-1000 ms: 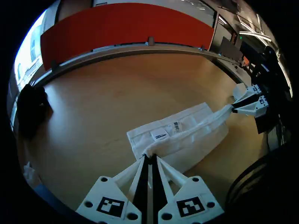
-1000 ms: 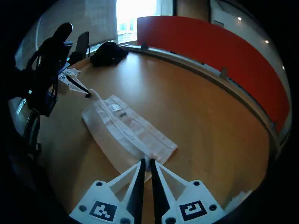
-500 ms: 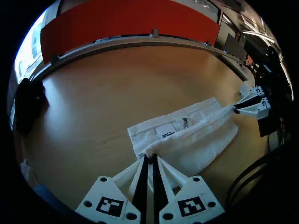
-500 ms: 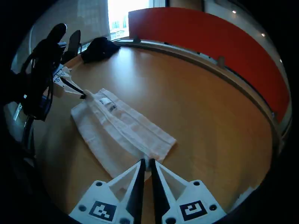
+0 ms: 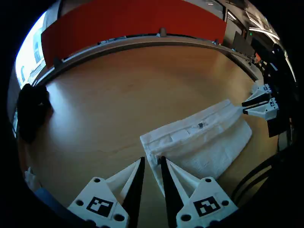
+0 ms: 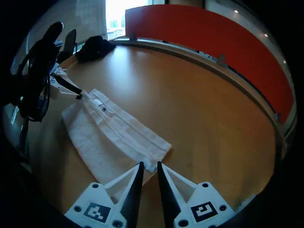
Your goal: Fold towel
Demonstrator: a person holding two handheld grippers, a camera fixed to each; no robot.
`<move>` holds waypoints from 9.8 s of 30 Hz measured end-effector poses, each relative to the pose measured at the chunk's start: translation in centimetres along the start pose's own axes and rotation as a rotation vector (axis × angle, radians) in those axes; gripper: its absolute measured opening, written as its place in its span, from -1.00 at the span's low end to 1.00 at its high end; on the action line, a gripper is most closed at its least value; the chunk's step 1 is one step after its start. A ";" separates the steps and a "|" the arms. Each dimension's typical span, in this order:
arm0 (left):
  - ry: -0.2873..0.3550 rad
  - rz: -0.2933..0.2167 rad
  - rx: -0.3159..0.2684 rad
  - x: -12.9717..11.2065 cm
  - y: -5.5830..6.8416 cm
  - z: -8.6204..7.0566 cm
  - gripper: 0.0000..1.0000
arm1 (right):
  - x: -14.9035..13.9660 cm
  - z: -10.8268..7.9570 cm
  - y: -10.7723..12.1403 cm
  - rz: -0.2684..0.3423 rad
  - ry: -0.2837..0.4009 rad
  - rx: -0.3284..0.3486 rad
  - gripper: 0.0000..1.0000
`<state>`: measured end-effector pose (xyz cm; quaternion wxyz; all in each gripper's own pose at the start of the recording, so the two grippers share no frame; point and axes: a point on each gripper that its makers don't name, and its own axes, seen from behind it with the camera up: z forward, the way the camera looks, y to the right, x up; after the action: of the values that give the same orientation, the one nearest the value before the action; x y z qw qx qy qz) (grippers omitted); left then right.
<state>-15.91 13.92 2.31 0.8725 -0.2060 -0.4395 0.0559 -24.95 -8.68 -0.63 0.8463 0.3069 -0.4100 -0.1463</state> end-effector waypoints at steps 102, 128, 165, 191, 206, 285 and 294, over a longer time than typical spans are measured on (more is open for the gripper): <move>0.201 -0.222 0.219 -10.6 -0.9 -15.0 0.94 | -3.5 -4.3 -4.1 -0.054 0.006 -0.006 0.85; 0.195 -0.275 0.266 -14.9 -0.1 -18.0 0.95 | -7.0 -2.3 -4.8 -0.105 -0.098 0.056 0.20; 0.214 -0.271 0.283 -15.0 -0.3 -19.1 0.94 | -4.5 -3.7 -4.7 -0.090 -0.033 0.059 -0.92; 0.244 -0.270 0.290 -14.8 0.3 -20.3 0.95 | 3.5 -7.4 -4.5 -0.199 0.094 0.044 -0.92; 0.255 -0.291 0.307 -15.2 1.1 -20.9 0.95 | 10.4 -4.8 -9.5 -0.349 0.146 0.147 -0.92; 0.245 -0.343 0.367 -17.5 -0.3 -22.5 0.94 | 10.5 1.9 -19.3 -0.448 0.098 0.317 0.45; 0.245 -0.342 0.365 -17.3 -0.3 -22.5 0.94 | 7.7 1.6 -18.6 -0.402 0.063 0.294 0.45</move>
<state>-8.70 1.87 -22.35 0.9387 0.0263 -0.3415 -0.0395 -21.36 -27.40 -7.12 0.7588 0.5067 -0.3309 -0.2407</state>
